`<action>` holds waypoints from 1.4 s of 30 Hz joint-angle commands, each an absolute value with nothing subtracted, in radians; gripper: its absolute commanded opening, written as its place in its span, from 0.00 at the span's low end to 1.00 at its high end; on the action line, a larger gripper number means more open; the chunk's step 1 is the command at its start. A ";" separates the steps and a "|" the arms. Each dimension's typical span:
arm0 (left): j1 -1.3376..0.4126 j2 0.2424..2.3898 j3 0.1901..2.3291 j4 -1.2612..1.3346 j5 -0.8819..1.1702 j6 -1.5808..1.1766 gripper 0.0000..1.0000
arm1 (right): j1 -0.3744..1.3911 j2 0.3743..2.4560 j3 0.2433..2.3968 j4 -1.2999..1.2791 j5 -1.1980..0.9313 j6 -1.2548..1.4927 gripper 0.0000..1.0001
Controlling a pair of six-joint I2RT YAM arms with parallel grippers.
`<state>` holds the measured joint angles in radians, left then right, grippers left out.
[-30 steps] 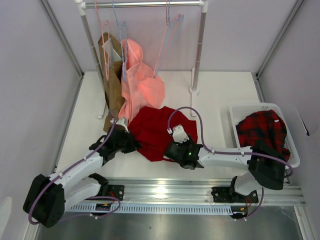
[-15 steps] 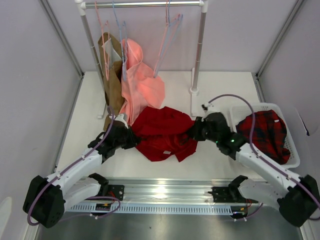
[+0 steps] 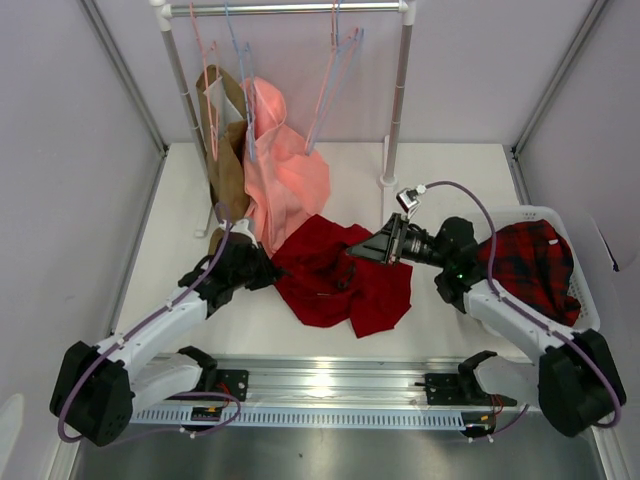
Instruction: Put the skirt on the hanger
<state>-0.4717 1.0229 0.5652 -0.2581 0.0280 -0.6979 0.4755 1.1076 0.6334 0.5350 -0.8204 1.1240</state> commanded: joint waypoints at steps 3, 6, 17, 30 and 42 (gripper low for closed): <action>-0.454 1.054 0.591 -0.245 -0.024 -0.683 0.17 | 0.472 1.253 0.578 1.233 -0.972 1.551 0.05; -0.453 1.057 0.580 -0.238 -0.028 -0.684 0.18 | 0.472 1.318 0.571 1.263 -1.002 1.550 0.06; -0.453 1.065 0.578 -0.241 -0.051 -0.693 0.18 | 0.489 1.698 0.508 1.305 -1.006 1.374 0.04; -0.453 1.048 0.563 -0.244 -0.060 -0.692 0.20 | 0.509 1.835 0.589 0.668 -0.801 0.992 0.17; -0.453 1.023 0.537 -0.238 -0.046 -0.693 0.27 | 0.537 1.531 0.723 -0.052 -0.328 0.666 0.59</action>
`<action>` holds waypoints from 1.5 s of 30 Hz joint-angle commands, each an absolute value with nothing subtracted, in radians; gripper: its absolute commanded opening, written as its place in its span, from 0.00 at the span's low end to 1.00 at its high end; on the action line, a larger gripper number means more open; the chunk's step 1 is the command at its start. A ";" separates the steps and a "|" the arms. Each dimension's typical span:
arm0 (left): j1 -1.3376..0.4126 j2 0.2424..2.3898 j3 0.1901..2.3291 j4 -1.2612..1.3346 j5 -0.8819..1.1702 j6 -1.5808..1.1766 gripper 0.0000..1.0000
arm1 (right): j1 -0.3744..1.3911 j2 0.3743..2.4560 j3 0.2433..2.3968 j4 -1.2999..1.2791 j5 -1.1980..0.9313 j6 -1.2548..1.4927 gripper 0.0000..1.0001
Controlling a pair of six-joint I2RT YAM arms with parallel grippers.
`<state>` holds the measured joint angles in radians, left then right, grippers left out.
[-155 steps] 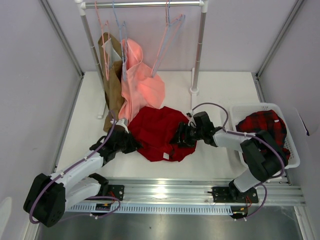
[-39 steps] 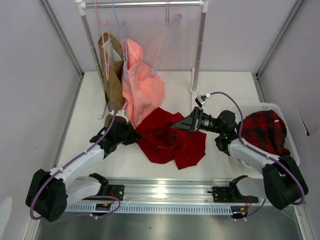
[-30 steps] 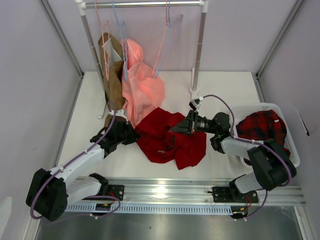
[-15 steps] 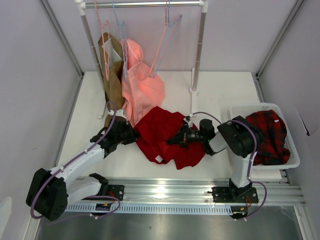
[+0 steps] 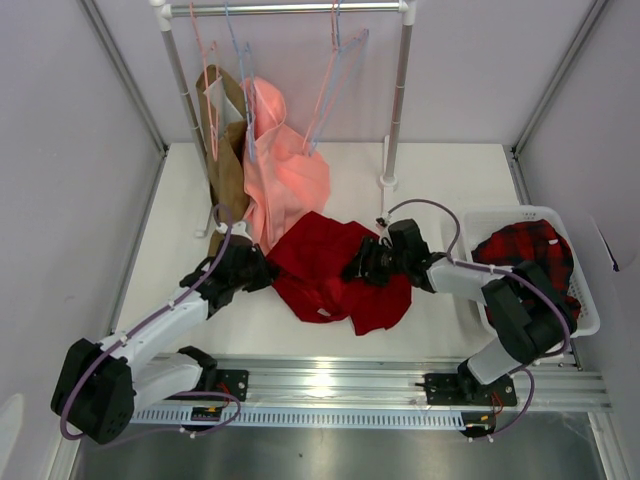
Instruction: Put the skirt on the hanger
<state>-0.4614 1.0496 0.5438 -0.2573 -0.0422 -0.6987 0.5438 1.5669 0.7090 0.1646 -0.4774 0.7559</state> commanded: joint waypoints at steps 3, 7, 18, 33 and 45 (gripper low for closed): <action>-0.453 1.012 0.540 -0.241 -0.048 -0.690 0.30 | 0.543 1.487 0.721 -0.099 -0.282 0.666 0.63; -0.453 1.008 0.545 -0.248 -0.049 -0.684 0.31 | 0.543 1.422 0.726 -0.155 -0.232 0.661 0.68; -0.453 0.997 0.558 -0.252 -0.031 -0.672 0.38 | 0.540 1.289 0.799 -0.270 -0.226 0.649 0.73; -0.454 0.904 0.661 -0.359 0.023 -0.580 0.56 | 0.520 1.261 0.841 -0.333 -0.193 0.640 0.76; -0.468 0.824 0.869 -0.508 0.104 -0.506 0.57 | 0.476 1.213 0.871 -0.382 -0.213 0.618 0.76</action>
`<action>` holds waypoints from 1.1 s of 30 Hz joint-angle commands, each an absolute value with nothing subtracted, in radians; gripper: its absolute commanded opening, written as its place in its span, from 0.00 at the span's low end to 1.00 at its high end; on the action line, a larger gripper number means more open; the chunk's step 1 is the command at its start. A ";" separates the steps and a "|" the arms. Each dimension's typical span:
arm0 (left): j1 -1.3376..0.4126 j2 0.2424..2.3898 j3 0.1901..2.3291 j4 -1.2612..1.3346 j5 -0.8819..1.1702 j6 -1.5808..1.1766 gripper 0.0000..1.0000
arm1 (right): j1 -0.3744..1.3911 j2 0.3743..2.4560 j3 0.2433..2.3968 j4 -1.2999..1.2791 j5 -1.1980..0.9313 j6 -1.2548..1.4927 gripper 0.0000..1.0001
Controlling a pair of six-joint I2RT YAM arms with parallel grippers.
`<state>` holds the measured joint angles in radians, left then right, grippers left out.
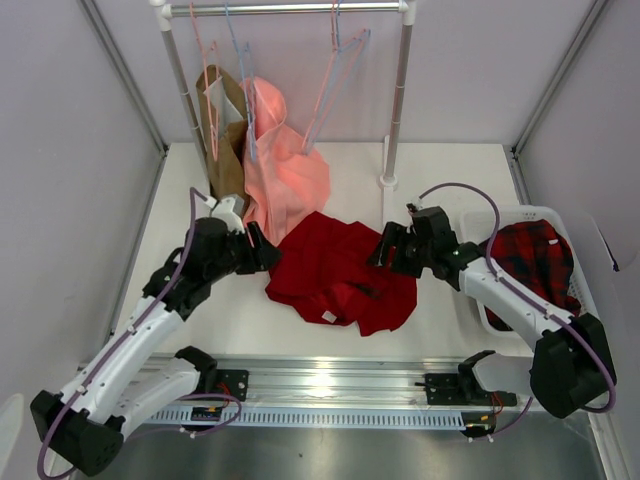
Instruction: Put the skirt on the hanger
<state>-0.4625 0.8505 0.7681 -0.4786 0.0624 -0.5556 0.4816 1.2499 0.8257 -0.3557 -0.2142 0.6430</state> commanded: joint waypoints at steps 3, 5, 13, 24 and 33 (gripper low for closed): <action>-0.492 0.815 0.970 -0.491 0.121 -0.485 0.57 | 0.472 1.189 0.877 -0.405 -0.212 0.611 0.77; -0.515 0.839 1.027 -0.474 0.118 -0.474 0.58 | 0.466 1.177 0.887 -0.425 -0.203 0.601 0.77; -0.569 1.066 1.451 -0.310 -0.056 -0.345 0.61 | 0.443 1.137 0.885 -0.459 -0.218 0.584 0.77; -0.565 1.420 1.695 -0.074 -0.224 -0.134 0.66 | 0.439 1.088 0.874 -0.479 -0.236 0.598 0.77; -0.489 1.551 1.796 -0.006 -0.078 -0.101 0.67 | 0.440 1.055 0.885 -0.505 -0.238 0.597 0.77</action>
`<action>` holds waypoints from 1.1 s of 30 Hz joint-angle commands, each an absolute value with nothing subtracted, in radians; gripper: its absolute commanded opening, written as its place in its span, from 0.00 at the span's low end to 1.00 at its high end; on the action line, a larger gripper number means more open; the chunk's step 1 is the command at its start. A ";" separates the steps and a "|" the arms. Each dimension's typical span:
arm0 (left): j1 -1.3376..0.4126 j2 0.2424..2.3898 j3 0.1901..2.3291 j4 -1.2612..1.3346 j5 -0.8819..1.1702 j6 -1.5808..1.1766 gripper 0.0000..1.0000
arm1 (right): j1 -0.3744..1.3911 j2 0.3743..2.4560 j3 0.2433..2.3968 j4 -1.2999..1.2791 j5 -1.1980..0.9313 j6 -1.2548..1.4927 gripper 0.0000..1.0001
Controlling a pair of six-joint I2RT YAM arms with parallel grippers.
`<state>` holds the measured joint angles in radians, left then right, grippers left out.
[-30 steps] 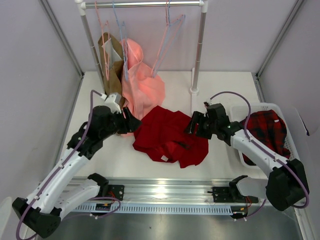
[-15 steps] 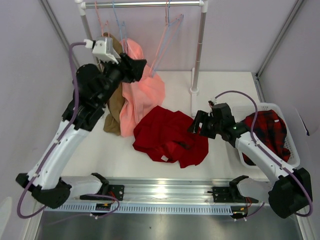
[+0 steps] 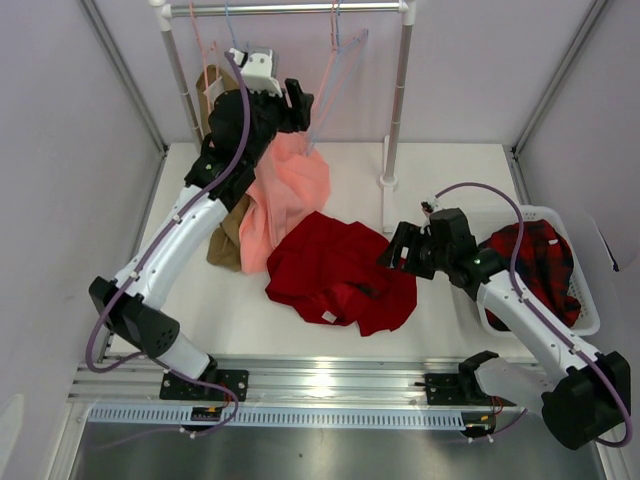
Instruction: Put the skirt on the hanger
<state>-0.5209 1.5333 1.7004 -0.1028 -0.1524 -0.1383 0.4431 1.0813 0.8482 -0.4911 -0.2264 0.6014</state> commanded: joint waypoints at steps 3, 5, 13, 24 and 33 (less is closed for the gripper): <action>-0.482 1.621 1.877 -0.044 -0.055 -0.089 0.66 | 0.439 1.049 0.893 -0.511 -0.236 0.597 0.77; -0.479 1.655 1.940 -0.086 -0.055 -0.084 0.66 | 0.439 1.045 0.899 -0.514 -0.236 0.597 0.77; -0.476 1.756 2.005 -0.117 -0.034 -0.072 0.66 | 0.439 1.034 0.916 -0.534 -0.230 0.591 0.77; -0.469 1.813 2.046 -0.156 -0.038 -0.054 0.65 | 0.437 1.019 0.911 -0.546 -0.227 0.586 0.77; -0.469 1.856 2.085 -0.186 -0.049 -0.049 0.65 | 0.434 1.017 0.905 -0.551 -0.233 0.583 0.77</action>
<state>-0.4770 1.8378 2.0373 -0.1856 -0.0486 -0.0696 0.4389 1.0374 0.8692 -0.5503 -0.2256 0.6003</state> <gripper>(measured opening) 0.648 0.773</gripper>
